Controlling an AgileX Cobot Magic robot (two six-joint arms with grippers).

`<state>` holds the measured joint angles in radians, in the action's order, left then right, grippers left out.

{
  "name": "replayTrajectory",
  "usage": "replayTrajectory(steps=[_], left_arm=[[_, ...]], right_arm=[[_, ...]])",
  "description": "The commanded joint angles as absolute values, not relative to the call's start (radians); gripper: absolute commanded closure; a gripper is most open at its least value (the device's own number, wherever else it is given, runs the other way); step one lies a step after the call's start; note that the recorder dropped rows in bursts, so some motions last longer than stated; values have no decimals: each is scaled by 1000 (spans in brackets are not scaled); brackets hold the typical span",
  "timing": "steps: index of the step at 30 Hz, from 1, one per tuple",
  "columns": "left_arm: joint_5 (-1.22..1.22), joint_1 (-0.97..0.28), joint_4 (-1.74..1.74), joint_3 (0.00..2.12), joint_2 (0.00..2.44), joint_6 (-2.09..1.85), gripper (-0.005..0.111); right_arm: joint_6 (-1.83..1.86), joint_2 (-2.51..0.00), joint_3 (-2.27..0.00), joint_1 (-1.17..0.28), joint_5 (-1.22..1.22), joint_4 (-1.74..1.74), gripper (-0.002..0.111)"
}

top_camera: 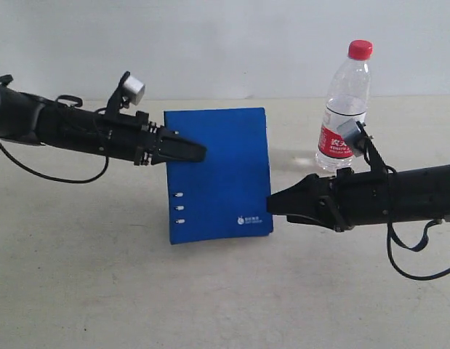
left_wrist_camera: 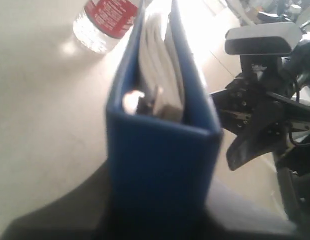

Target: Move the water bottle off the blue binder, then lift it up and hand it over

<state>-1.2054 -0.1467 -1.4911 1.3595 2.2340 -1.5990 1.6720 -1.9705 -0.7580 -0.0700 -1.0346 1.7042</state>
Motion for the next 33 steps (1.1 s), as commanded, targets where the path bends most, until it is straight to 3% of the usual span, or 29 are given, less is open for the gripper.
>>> replayTrajectory(steps=[1,10,18,25,33], left_arm=[[-1090,-148,-1464,1307,2085,-1630,102],[-902,-150,-1459,1054,1774,-1680,102],[-821,-150,-1744,751,1398,-1899,102],[-730,-151,-1744,684,1145,-1888,102],[-731,-151,-1744,686,1014,-1873,102]], right_arm=[[1666,-1962,-760,-68,-1033,1642,108],[1632,-1931,-760,-68,-973,1587,109],[1647,-1629,-702,-70,-747,1557,109],[1628,-1317,-634,-70,-676,1526,109],[1615,-1207,-580,-70,-632,1501,109]])
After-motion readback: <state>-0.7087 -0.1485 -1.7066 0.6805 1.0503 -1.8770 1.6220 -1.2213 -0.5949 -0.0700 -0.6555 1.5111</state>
